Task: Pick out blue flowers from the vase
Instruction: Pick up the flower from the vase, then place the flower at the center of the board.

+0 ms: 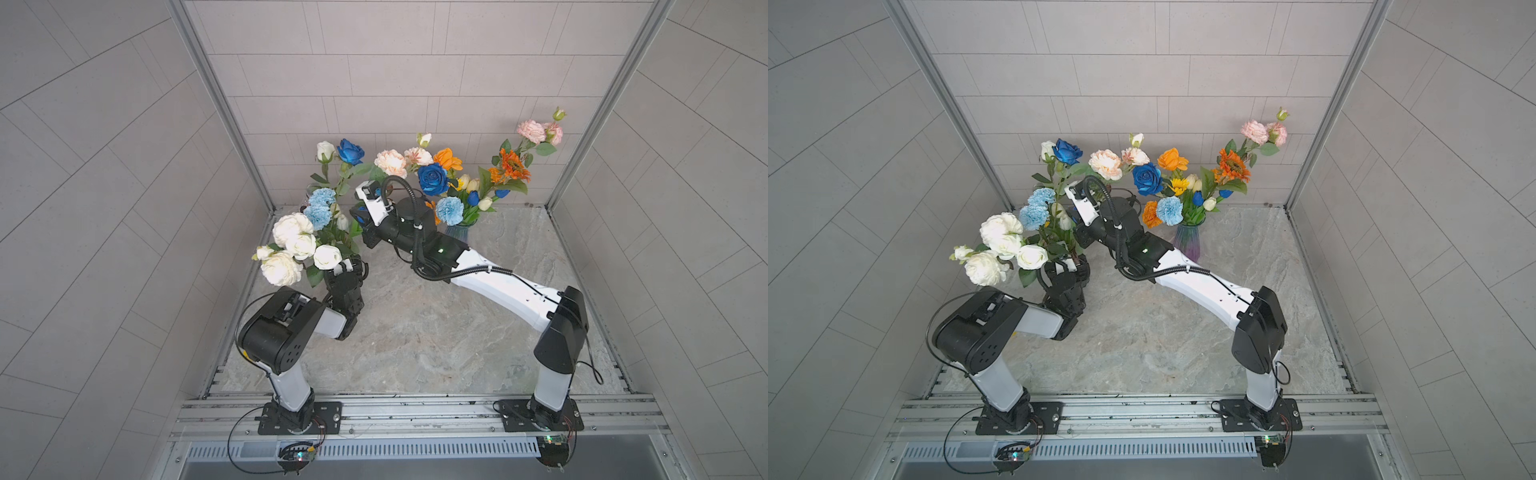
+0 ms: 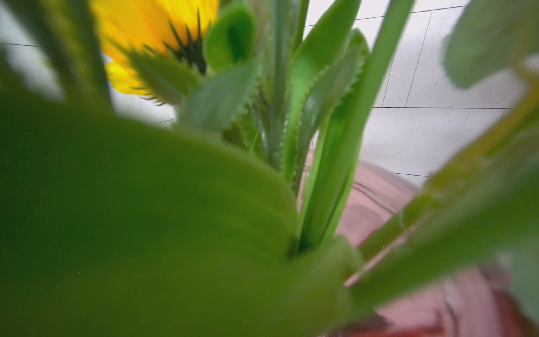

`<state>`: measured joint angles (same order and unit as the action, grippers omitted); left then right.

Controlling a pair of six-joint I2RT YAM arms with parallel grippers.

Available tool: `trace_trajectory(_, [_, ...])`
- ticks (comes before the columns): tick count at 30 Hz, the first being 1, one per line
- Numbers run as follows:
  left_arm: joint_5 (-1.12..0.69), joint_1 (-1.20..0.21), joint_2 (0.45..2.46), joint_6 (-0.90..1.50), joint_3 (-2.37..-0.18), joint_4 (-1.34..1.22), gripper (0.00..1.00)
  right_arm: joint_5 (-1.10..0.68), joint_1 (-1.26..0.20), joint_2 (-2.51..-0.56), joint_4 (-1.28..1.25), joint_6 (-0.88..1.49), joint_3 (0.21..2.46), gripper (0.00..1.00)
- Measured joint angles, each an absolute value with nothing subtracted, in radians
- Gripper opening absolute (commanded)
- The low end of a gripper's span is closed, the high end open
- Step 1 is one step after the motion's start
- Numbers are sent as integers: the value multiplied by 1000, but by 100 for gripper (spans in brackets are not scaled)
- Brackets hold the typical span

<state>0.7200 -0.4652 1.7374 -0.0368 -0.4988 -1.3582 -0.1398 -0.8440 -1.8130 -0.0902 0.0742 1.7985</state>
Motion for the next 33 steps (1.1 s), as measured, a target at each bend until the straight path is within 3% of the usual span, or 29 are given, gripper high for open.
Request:
trace_trajectory(15, [744, -466, 1756, -23, -500, -1384, 73, -164, -851, -1370, 17, 26, 1759, 10])
trace_trajectory(22, [748, -466, 1760, -22, -501, -1389, 74, -114, -851, -1181, 187, 15, 1723, 11])
trace_trajectory(33, [746, -466, 1760, -23, -505, -1386, 74, -94, -839, -1262, 607, 84, 1741, 12])
